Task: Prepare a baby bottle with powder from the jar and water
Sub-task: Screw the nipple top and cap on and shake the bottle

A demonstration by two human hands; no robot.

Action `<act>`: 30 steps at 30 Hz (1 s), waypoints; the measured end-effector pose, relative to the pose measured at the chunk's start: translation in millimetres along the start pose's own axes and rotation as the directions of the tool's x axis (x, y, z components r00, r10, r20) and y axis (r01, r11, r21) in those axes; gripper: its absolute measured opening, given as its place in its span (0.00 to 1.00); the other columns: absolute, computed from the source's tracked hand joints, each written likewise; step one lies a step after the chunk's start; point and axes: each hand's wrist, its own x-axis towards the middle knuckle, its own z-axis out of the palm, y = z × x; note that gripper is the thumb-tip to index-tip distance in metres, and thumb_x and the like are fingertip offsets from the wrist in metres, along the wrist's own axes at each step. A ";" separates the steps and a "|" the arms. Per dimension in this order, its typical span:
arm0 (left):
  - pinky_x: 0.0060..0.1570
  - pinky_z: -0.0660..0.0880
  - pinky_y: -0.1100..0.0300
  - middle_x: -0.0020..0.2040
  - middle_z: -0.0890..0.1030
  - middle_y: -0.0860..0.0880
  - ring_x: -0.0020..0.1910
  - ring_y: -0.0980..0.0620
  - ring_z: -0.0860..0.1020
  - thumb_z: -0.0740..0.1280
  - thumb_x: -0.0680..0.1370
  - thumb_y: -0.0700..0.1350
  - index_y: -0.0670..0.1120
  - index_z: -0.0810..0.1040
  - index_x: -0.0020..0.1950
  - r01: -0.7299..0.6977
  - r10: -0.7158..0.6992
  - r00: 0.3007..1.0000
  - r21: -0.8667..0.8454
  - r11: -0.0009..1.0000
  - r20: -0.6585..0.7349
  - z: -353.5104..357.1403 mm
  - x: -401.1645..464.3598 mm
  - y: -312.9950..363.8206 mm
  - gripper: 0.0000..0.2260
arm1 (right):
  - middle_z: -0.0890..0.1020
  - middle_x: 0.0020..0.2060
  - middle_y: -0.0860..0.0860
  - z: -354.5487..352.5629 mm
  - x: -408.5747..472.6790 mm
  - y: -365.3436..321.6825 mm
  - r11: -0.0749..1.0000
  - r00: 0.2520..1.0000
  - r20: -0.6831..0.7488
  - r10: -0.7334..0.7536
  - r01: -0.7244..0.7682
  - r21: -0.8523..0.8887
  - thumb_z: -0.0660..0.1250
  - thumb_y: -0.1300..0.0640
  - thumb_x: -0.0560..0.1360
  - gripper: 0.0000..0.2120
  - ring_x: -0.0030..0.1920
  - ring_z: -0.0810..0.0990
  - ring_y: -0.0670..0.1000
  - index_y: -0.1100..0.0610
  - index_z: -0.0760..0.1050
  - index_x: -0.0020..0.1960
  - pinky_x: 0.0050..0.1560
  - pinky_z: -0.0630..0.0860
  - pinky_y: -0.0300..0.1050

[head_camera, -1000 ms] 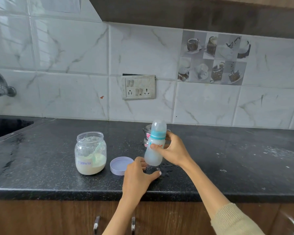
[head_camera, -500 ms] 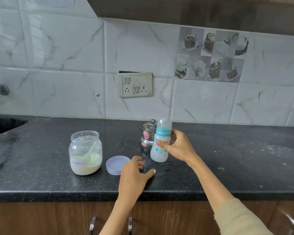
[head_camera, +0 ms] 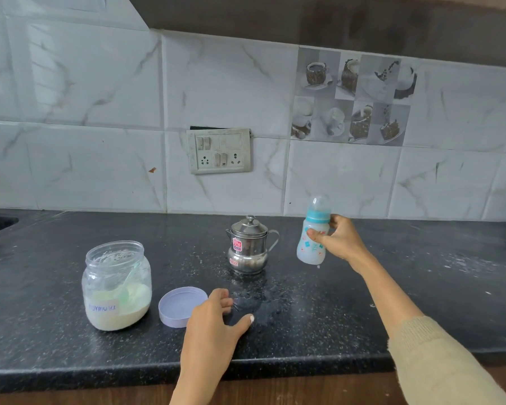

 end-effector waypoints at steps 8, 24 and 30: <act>0.51 0.71 0.67 0.53 0.79 0.56 0.49 0.61 0.76 0.75 0.67 0.52 0.48 0.71 0.63 -0.003 0.003 1.000 0.001 1.000 0.000 0.1 0.9 -1.6 0.27 | 0.76 0.63 0.56 19.8 12.5 23.4 0.998 0.998 0.038 0.048 -0.047 -0.031 0.72 0.60 0.71 0.23 0.61 0.76 0.54 0.61 0.70 0.64 0.56 0.72 0.47; 0.48 0.69 0.70 0.48 0.76 0.59 0.47 0.63 0.75 0.76 0.66 0.52 0.48 0.71 0.62 0.009 -0.009 1.000 0.004 1.000 0.006 0.1 1.2 -1.2 0.27 | 0.76 0.63 0.55 29.3 23.8 40.5 0.998 0.997 0.060 0.046 -0.044 -0.048 0.74 0.60 0.69 0.26 0.62 0.75 0.53 0.61 0.70 0.64 0.56 0.71 0.45; 0.49 0.70 0.68 0.53 0.79 0.55 0.50 0.61 0.77 0.75 0.68 0.52 0.48 0.71 0.63 0.001 -0.001 1.000 0.022 1.000 0.007 0.2 -0.4 -1.2 0.27 | 0.75 0.64 0.55 25.1 11.7 41.0 0.998 0.997 0.045 0.069 -0.068 -0.017 0.78 0.59 0.64 0.33 0.64 0.74 0.54 0.61 0.69 0.66 0.60 0.72 0.50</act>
